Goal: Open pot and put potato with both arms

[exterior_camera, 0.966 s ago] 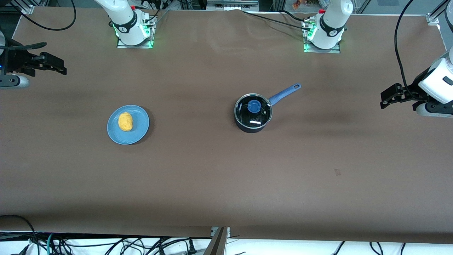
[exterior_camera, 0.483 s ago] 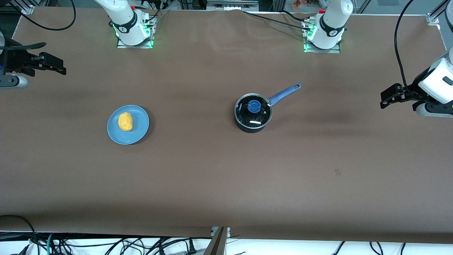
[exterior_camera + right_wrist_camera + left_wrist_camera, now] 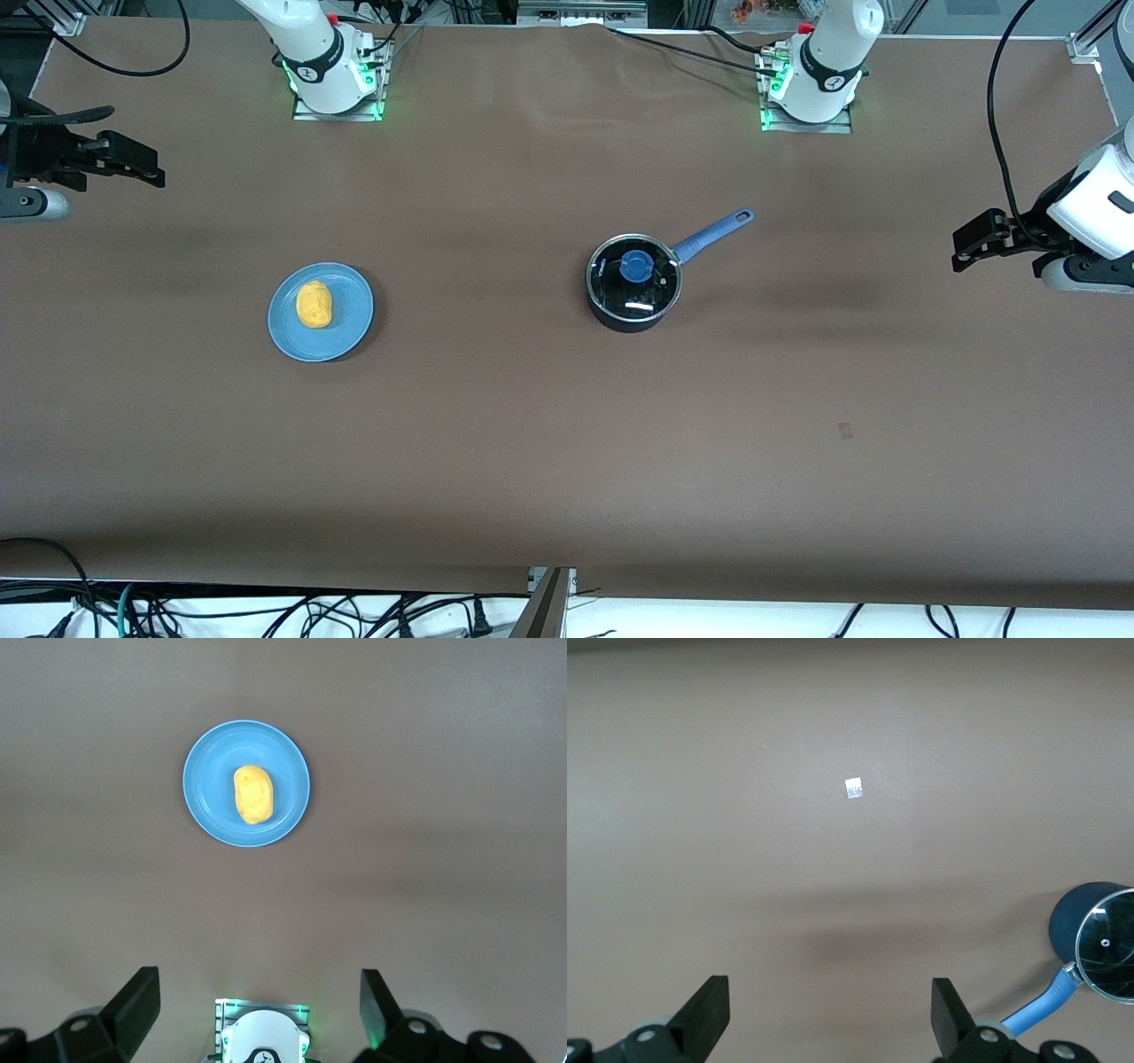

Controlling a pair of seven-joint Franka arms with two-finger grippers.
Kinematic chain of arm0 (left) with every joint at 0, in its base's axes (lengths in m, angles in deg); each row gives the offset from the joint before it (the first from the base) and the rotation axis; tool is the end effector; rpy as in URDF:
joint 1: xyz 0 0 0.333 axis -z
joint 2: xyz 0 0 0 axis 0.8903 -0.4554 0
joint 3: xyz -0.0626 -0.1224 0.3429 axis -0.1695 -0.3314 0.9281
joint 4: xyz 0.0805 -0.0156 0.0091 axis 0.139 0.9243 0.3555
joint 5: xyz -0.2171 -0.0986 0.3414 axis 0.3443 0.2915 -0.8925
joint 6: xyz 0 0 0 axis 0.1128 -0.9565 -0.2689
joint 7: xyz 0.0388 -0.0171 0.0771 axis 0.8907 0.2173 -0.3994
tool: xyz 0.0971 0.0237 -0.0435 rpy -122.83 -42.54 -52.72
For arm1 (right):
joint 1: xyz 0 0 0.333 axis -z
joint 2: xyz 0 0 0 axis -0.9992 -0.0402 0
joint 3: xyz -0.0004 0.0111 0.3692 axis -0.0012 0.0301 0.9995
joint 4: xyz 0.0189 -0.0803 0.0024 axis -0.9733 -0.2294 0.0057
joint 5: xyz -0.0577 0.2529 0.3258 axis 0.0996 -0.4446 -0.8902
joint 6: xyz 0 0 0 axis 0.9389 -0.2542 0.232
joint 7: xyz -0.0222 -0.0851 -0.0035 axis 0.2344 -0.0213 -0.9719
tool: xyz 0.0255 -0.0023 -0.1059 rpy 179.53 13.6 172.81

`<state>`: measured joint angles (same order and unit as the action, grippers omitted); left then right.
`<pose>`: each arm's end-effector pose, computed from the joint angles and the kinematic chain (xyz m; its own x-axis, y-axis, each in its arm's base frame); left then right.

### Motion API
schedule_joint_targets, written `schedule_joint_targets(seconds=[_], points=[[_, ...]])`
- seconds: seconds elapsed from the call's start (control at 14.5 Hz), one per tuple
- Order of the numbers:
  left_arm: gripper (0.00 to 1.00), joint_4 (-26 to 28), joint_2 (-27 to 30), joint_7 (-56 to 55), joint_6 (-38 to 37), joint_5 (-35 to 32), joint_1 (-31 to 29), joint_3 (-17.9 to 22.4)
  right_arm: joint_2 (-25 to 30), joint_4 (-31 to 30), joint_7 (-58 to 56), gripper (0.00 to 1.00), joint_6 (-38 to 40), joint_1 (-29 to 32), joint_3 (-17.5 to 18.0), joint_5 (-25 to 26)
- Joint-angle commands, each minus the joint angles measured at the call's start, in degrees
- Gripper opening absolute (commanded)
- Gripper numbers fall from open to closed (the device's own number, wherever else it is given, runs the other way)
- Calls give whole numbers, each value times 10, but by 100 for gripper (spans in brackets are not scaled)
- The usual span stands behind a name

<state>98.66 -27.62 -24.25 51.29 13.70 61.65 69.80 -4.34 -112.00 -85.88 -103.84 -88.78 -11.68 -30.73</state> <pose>0.6214 -0.0131 0.6387 0.9986 -0.0515 0.0129 -0.0511 -0.9984 -0.0250 0.5710 0.0025 0.6620 0.9777 0.0671 -0.1991 0.0681 -0.9977 -0.0016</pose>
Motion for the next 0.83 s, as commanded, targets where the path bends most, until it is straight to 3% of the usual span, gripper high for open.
schedule_joint_targets(seconds=[0.0, 0.76], points=[[100, -13, -5, 1, -2, 17, 0, 1, -6, 13, -9, 100, 4, 4, -1, -5], [100, -23, -35, 5, 1, 29, 23, -16, -10, 14, -6, 100, -8, 5, -2, -5]])
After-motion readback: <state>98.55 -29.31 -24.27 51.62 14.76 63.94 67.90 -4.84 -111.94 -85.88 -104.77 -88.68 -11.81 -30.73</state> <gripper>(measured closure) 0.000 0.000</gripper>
